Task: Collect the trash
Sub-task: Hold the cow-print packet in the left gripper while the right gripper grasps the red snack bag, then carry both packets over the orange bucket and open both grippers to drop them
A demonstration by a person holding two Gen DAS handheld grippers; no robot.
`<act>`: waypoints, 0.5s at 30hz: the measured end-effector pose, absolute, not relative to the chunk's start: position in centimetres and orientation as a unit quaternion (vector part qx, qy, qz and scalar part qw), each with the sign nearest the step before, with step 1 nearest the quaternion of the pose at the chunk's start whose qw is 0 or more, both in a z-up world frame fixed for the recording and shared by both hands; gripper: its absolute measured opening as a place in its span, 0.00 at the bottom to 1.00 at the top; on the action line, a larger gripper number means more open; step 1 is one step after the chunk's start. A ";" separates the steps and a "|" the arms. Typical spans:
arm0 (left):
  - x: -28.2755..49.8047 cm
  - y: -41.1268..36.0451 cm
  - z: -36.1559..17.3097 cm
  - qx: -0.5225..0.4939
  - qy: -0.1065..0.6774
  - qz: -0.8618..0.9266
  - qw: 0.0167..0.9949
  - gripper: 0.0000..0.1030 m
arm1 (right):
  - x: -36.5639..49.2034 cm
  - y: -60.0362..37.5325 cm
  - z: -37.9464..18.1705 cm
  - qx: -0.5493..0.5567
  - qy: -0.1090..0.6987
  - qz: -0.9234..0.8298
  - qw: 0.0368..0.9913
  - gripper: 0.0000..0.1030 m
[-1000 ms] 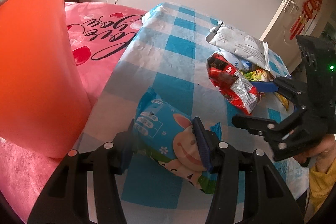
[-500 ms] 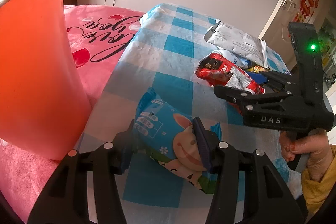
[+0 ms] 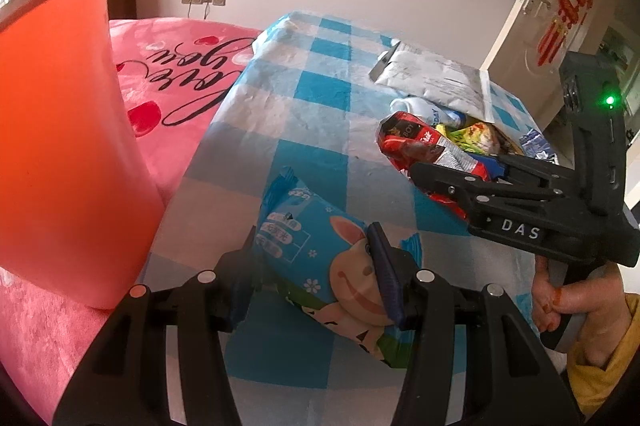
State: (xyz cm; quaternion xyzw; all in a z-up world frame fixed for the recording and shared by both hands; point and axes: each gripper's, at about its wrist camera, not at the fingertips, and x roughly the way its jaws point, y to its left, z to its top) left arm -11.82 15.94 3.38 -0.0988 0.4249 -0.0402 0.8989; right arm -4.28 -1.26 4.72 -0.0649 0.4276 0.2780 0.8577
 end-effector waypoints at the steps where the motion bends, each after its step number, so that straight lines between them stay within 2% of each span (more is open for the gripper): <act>1: -11.9 15.9 3.6 -0.098 0.422 -0.042 0.900 0.52 | -4.5 -1.5 5.1 -0.059 0.425 0.275 0.860 0.51; 15: -12.9 15.9 8.7 -0.101 0.359 -0.064 0.926 0.52 | -6.0 -3.0 12.9 0.005 0.375 0.274 0.885 0.51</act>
